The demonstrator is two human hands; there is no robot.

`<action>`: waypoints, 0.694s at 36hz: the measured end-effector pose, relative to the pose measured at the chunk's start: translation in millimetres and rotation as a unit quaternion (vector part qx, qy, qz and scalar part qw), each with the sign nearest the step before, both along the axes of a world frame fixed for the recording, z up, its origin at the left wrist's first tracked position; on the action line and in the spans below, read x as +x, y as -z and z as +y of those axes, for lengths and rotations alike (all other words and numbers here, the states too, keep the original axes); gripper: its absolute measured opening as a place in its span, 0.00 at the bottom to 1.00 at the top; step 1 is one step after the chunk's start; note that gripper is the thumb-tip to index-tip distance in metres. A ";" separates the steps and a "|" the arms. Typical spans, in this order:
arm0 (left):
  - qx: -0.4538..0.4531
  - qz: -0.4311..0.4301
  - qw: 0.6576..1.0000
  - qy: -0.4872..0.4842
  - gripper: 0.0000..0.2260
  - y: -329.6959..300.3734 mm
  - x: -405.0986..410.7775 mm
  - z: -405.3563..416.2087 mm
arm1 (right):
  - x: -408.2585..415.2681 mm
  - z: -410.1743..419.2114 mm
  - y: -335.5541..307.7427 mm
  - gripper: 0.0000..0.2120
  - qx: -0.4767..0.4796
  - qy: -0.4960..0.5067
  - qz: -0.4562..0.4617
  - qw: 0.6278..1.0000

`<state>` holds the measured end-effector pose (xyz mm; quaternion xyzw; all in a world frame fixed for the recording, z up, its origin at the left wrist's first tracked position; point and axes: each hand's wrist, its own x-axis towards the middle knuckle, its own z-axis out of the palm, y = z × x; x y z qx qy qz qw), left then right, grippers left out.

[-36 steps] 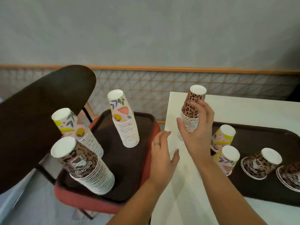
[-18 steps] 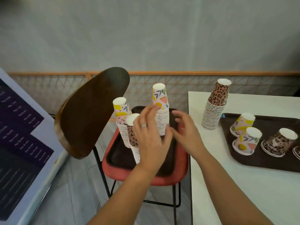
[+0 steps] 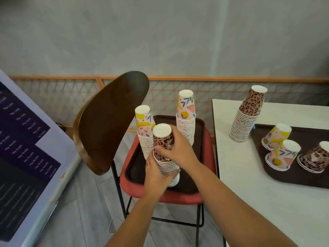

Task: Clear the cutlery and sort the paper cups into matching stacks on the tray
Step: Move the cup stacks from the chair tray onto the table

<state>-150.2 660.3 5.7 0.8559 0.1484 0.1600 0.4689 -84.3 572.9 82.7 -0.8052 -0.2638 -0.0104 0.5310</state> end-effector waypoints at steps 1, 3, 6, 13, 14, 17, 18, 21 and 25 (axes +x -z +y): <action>-0.011 0.002 1.000 0.004 0.49 4.4 2.0 0.2 | -0.2 0.1 2.2 0.31 -0.001 0.004 0.001 1.000; -0.028 0.009 1.000 0.002 0.50 14.9 6.9 2.1 | 0.6 -1.3 4.6 0.30 -0.002 0.015 0.007 1.000; -0.042 0.045 0.998 -0.013 0.47 28.0 13.5 3.7 | 4.0 -7.1 4.7 0.30 0.007 0.026 0.020 0.999; -0.044 0.100 0.994 -0.009 0.45 46.9 23.2 3.0 | 10.1 -23.8 3.5 0.31 0.025 0.058 0.055 0.996; -0.041 0.097 0.994 -0.008 0.44 47.1 24.7 1.9 | 11.2 -26.2 3.5 0.30 0.028 0.064 0.059 0.996; -0.046 0.087 0.995 -0.011 0.43 48.3 28.1 0.0 | 12.6 -33.4 4.7 0.30 0.045 0.082 0.072 0.993; -0.048 0.084 0.995 -0.012 0.43 50.6 29.5 0.2 | 12.8 -35.9 5.8 0.30 0.052 0.087 0.075 0.992; -0.061 0.080 0.995 -0.011 0.42 51.1 32.4 -1.2 | 11.7 -43.7 5.5 0.30 0.069 0.097 0.080 0.990; -0.076 0.052 0.996 -0.001 0.38 41.7 44.3 -12.6 | 17.2 -57.4 -5.3 0.29 0.085 0.113 0.065 0.988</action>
